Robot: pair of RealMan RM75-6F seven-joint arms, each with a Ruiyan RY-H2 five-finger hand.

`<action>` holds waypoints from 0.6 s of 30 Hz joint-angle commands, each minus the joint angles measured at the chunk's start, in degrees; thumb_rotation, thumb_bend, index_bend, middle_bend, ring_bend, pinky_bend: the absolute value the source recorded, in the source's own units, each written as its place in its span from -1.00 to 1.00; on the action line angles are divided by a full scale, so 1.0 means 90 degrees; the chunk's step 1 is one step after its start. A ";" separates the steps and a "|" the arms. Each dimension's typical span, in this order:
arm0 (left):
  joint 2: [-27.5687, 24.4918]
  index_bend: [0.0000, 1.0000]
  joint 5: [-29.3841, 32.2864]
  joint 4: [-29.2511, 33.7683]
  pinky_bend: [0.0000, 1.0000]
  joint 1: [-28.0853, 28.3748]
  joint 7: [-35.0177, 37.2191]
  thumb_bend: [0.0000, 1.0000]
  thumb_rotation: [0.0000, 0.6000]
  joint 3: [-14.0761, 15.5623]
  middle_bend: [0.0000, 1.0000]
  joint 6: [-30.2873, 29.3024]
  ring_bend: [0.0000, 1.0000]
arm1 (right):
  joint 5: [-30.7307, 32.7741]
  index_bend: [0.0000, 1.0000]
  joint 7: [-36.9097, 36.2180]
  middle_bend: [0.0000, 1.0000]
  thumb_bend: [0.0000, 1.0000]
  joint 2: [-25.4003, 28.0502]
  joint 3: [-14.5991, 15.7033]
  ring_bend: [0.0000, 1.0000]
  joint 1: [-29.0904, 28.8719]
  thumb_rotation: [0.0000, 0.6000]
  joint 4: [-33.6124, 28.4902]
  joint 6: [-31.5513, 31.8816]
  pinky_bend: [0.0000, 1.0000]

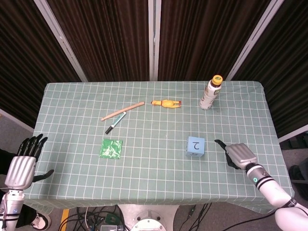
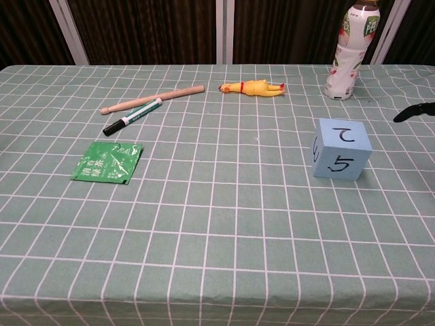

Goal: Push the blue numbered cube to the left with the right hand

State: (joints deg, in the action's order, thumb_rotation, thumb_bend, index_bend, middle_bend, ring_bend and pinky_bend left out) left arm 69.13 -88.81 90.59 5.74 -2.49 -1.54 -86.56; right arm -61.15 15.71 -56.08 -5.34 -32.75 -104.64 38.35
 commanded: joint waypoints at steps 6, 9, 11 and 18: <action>-0.0027 -0.94 0.0012 -0.0090 -1.00 -0.0016 0.0120 -0.88 1.00 0.0008 -1.00 -0.0002 -1.00 | 0.0864 -0.85 0.0414 0.84 1.00 -0.0185 0.0213 0.66 -0.0665 1.00 -0.0051 -0.0337 0.37; -0.0042 -0.94 0.0018 -0.0087 -1.00 -0.0012 0.0131 -0.88 1.00 0.0002 -1.00 0.0004 -1.00 | 0.1084 -0.85 0.0517 0.84 1.00 -0.0203 0.0302 0.65 -0.0839 1.00 -0.0071 -0.0355 0.37; -0.0048 -0.94 0.0022 -0.0072 -1.00 -0.0005 0.0121 -0.88 1.00 -0.0004 -1.00 0.0012 -1.00 | 0.1238 -0.84 0.0570 0.84 1.00 -0.0232 0.0349 0.65 -0.0970 1.00 -0.0073 -0.0353 0.37; -0.0081 -0.94 0.0039 -0.0024 -1.00 0.0019 0.0092 -0.88 1.00 -0.0026 -1.00 0.0037 -1.00 | 0.1699 -0.83 0.0722 0.84 1.00 -0.0227 0.0453 0.66 -0.1508 1.00 -0.0097 -0.0498 0.37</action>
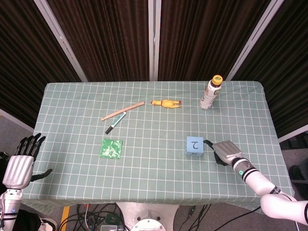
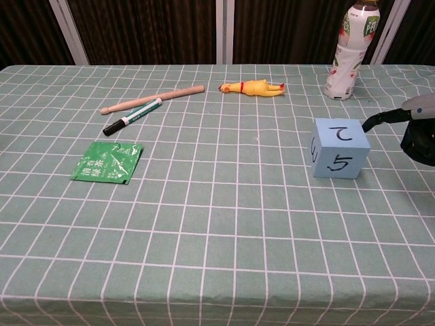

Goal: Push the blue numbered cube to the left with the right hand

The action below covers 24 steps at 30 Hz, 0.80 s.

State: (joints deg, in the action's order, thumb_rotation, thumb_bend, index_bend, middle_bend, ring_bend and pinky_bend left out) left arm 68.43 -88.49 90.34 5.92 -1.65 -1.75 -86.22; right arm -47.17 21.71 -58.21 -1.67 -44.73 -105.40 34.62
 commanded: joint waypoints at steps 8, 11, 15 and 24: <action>-0.0025 -0.94 0.0050 0.0025 -1.00 -0.0056 -0.0051 -0.88 1.00 0.0012 -1.00 -0.0041 -1.00 | 0.0884 -0.83 0.0564 0.84 1.00 -0.0098 0.0232 0.66 -0.1000 1.00 -0.0011 0.0061 0.37; -0.0056 -0.94 0.0062 0.0044 -1.00 -0.0072 -0.0050 -0.88 1.00 -0.0008 -1.00 -0.0081 -1.00 | 0.1354 -0.82 0.0851 0.84 1.00 -0.0130 0.0370 0.66 -0.1425 1.00 -0.0016 0.0091 0.37; -0.0077 -0.94 0.0106 0.0031 -1.00 -0.0093 -0.0025 -0.88 1.00 -0.0015 -1.00 -0.0085 -1.00 | 0.2132 -0.78 0.1324 0.85 1.00 -0.0288 0.0604 0.67 -0.2049 1.00 -0.0001 0.0291 0.37; -0.0063 -0.94 0.0154 -0.0162 -1.00 -0.0146 0.0226 -0.88 1.00 -0.0014 -1.00 -0.0106 -1.00 | 0.3396 -0.67 0.1872 0.86 1.00 -0.0531 0.0952 0.68 -0.3111 1.00 -0.0151 0.0492 0.37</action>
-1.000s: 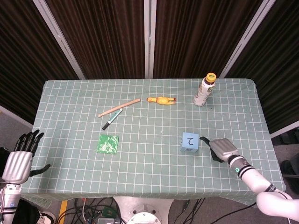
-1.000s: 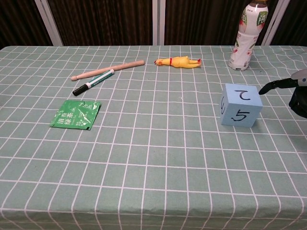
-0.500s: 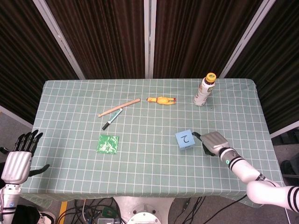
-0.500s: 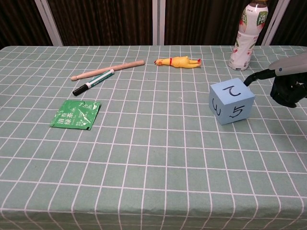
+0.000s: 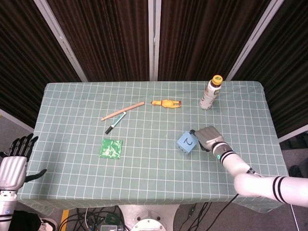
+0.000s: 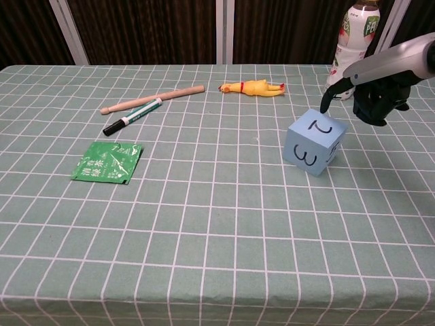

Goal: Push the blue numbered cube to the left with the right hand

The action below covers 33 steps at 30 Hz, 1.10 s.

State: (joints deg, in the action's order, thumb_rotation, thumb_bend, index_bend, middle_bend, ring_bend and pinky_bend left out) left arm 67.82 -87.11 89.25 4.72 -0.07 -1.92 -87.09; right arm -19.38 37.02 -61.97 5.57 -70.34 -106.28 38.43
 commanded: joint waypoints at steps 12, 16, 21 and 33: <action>-0.0044 -0.94 -0.0036 -0.0181 -1.00 -0.0073 0.0341 -0.88 1.00 0.0009 -1.00 -0.0089 -1.00 | 0.0725 -0.67 0.0113 0.86 1.00 -0.0404 0.0281 0.68 -0.0775 1.00 0.0017 0.0179 0.37; -0.0043 -0.94 -0.0045 -0.0205 -1.00 -0.0072 0.0376 -0.88 1.00 0.0022 -1.00 -0.0064 -1.00 | 0.0771 -0.67 0.0060 0.86 1.00 -0.0488 0.0300 0.68 -0.0864 1.00 0.0076 0.0170 0.37; -0.0031 -0.94 -0.0029 -0.0256 -1.00 -0.0065 0.0437 -0.88 1.00 0.0009 -1.00 -0.0044 -1.00 | 0.0796 -0.62 -0.0029 0.86 1.00 -0.0554 0.0289 0.68 -0.1001 1.00 0.0112 0.0057 0.37; -0.0072 -0.94 -0.0054 -0.0278 -1.00 -0.0117 0.0503 -0.88 1.00 0.0016 -1.00 -0.0117 -1.00 | 0.0505 -0.46 -0.0315 0.86 1.00 -0.0537 0.0216 0.68 -0.1136 1.00 -0.0156 0.0081 0.37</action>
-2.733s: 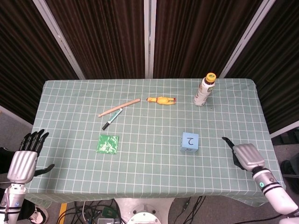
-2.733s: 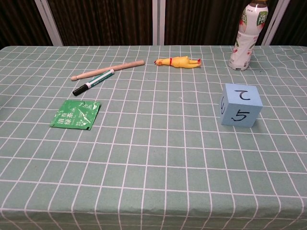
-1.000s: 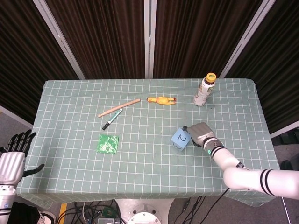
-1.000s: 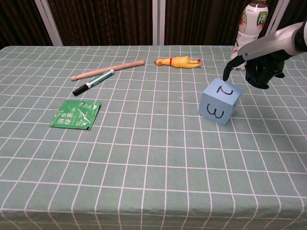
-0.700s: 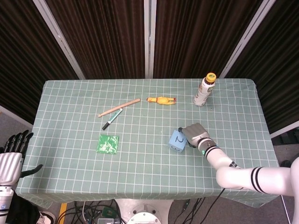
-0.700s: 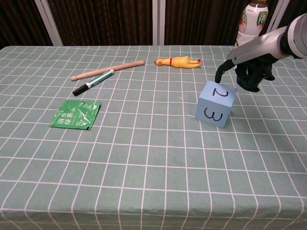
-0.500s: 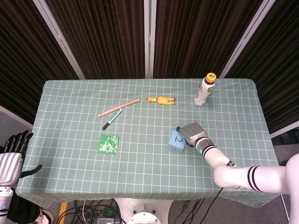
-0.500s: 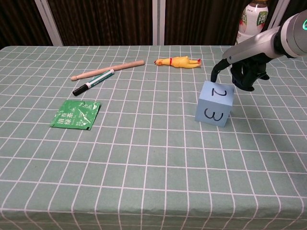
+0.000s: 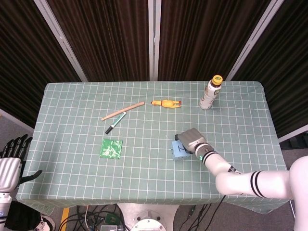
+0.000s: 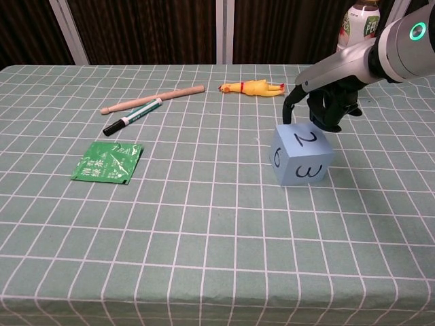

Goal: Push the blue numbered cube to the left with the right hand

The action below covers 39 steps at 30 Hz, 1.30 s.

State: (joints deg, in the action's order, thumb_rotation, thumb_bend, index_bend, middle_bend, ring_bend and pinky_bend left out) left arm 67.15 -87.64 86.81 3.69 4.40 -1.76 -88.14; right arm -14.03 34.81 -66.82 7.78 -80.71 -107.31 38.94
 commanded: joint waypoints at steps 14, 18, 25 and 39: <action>-0.0007 -0.94 0.0002 -0.0045 -1.00 -0.0046 0.0051 -0.88 1.00 -0.0010 -1.00 -0.0054 -1.00 | -0.0652 -0.37 -0.0135 0.86 1.00 0.0002 0.0016 0.68 -0.0057 1.00 -0.0591 0.0191 0.37; 0.0005 -0.94 -0.0007 -0.0059 -1.00 -0.0046 0.0062 -0.88 1.00 -0.0008 -1.00 -0.0053 -1.00 | -0.0820 -0.36 -0.0118 0.86 1.00 0.0008 0.0019 0.68 -0.0081 1.00 -0.0795 0.0267 0.37; 0.0015 -0.94 0.0000 -0.0104 -1.00 -0.0064 0.0110 -0.88 1.00 -0.0011 -1.00 -0.0065 -1.00 | -0.0887 -0.35 0.0010 0.86 1.00 -0.0004 0.0126 0.68 -0.0191 1.00 -0.1061 0.0428 0.37; 0.0042 -0.94 -0.0012 -0.0144 -1.00 -0.0074 0.0127 -0.88 1.00 -0.0012 -1.00 -0.0068 -1.00 | -0.0822 -0.09 0.0125 0.87 1.00 0.0062 0.0368 0.68 -0.0306 1.00 -0.1279 0.0575 0.37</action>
State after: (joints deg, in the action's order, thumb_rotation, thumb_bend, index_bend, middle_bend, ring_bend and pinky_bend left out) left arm 67.54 -87.75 85.51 3.03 5.54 -1.87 -88.76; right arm -21.43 35.90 -66.30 11.04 -83.46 -118.78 44.06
